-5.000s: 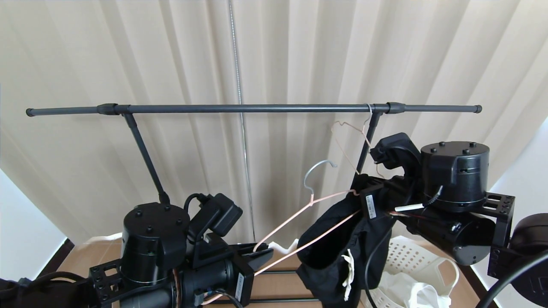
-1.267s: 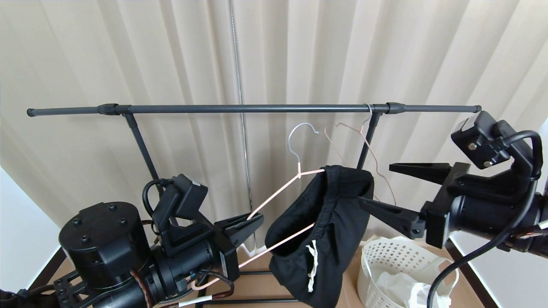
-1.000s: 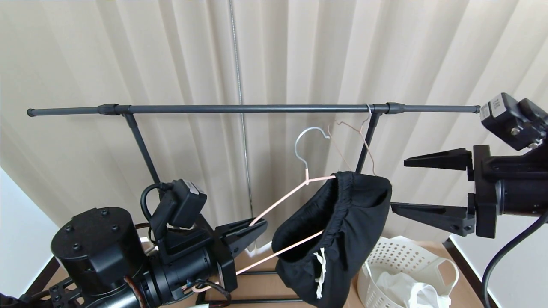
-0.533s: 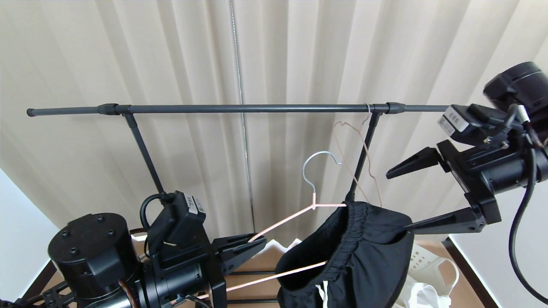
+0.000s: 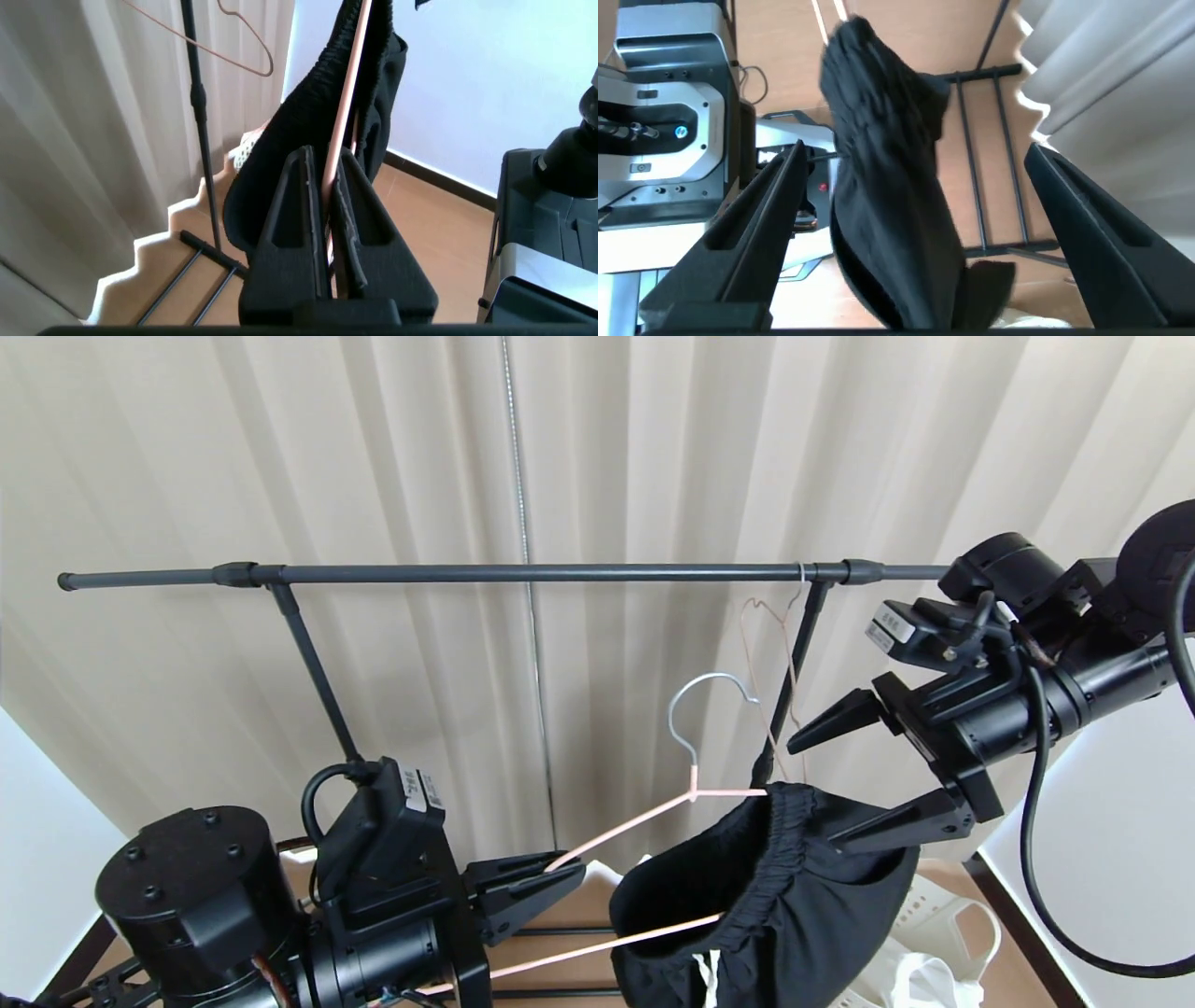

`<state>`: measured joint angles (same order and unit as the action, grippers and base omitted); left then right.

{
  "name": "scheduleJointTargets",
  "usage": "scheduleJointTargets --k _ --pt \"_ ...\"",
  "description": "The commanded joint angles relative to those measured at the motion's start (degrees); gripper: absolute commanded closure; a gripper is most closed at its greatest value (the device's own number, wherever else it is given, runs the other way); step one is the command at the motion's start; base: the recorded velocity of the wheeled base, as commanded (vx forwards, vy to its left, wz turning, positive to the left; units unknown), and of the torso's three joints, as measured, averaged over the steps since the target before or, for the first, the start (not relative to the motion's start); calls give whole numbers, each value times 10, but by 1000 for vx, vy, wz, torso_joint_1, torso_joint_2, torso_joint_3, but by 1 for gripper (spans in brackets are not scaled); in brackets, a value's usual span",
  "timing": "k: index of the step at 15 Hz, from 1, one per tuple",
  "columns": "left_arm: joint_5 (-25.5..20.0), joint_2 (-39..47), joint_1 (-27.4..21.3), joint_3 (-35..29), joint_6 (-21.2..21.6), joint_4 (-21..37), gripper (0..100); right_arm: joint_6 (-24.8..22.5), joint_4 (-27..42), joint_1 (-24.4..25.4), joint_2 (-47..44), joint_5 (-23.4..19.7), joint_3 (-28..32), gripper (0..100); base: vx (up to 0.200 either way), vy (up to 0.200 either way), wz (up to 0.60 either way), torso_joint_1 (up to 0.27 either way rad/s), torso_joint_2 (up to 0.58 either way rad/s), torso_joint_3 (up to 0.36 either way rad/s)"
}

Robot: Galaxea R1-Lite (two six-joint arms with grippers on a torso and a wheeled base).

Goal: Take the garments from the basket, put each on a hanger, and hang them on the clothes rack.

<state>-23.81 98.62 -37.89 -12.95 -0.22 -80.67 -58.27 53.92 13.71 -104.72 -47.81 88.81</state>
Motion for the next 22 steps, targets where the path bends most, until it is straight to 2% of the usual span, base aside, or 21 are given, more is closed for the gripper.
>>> scheduleJointTargets --k 1,7,10,15,22 --pt "0 4 0 -2 0 0 100 0 0 11 -11 -4 0 0 0 0 0 0 0 0" --pt "0 4 -3 -3 0 -1 100 9 -21 56 -34 0 3 0 0 0 0 0 0 0" --pt "0 4 -4 -2 -1 -10 100 13 -21 69 -48 12 28 0 0 0 0 0 0 0" --pt "0 4 -4 -2 -1 -12 100 18 -21 77 -49 52 41 0 0 0 0 0 0 0" --pt "0 4 -10 -2 -1 -13 100 18 -21 78 -49 56 46 0 0 0 0 0 0 0"
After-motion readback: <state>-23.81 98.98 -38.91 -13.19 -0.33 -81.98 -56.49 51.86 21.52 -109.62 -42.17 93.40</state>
